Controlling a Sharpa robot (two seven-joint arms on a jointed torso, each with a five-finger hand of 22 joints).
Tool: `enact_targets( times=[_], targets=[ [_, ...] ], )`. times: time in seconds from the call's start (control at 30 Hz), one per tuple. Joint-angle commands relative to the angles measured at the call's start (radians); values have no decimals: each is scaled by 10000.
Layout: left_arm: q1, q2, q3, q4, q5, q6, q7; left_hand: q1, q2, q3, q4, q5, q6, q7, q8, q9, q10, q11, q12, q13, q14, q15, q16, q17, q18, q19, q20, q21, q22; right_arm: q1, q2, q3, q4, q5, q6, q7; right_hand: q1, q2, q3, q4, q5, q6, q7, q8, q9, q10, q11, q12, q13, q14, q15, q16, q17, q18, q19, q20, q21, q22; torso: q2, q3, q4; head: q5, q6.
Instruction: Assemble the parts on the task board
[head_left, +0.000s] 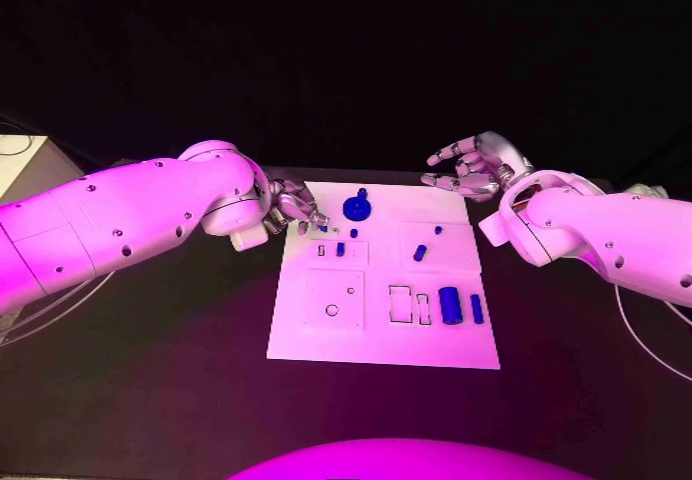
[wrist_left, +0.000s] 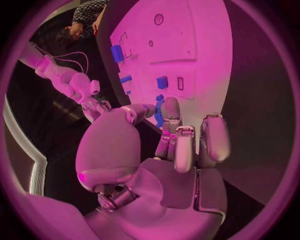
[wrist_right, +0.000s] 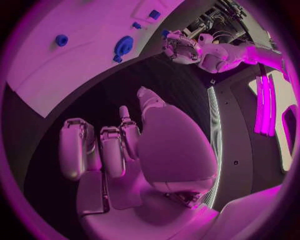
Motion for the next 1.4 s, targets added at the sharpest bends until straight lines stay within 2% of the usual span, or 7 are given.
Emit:
enact_targets(
  times=[0.03, 0.2, 0.57, 1.4],
  targets=[
    [-45, 3, -69, 120, -675, -148, -137, -71, 12, 2374, -2402, 44, 65, 3, 50, -2, 61, 27, 68, -11, 1040, -84, 35, 2632, -132, 53, 15, 33, 2, -10, -11, -1, 2, -49, 130, 58, -91, 39, 57, 22, 3, -75, 6, 44, 13, -75, -10, -40, 1151, 779, -88, -34, 1651, 167, 110, -78, -50, 870, 21, -4, -2, 3, -46],
    [-132, 25, -206, 203, -837, 29, -183, -113, 6, 2409, -2442, 78, 88, -9, 60, 0, 92, 15, 79, -12, 1040, -96, 35, 2632, -121, 27, 4, 14, -46, -13, -15, -2, 8, -54, 132, 58, -91, 39, 57, 22, 3, -75, 6, 44, 13, -75, -10, -40, 1151, 779, -88, -34, 1651, 167, 110, -78, -50, 870, 25, 2, -5, 2, -80],
    [-256, 111, -331, 172, -1066, 313, -225, -132, 3, 2429, -2464, 98, 98, -15, 64, 0, 104, 9, 82, -13, 1040, -101, 35, 2632, -120, 26, -2, 13, -48, -15, -10, -2, 10, -65, 132, 63, -91, 39, 57, 22, 3, -75, 6, 44, 13, -75, -10, -40, 1151, 779, -88, -34, 1651, 167, 110, -78, -50, 870, 18, 10, -7, 8, -132],
    [-308, 188, -371, -3, -1418, 736, -248, -163, -22, 2445, -2505, 126, 108, -20, 67, -1, 112, 3, 85, -14, 1040, -107, 35, 2632, -119, 20, -9, 9, -58, -17, -29, -2, 18, -68, 136, 69, -91, 39, 57, 22, 3, -75, 6, 44, 13, -75, -10, -40, 1151, 779, -88, -34, 1651, 167, 110, -78, -50, 870, 15, 9, -11, 14, -184]
  ],
)
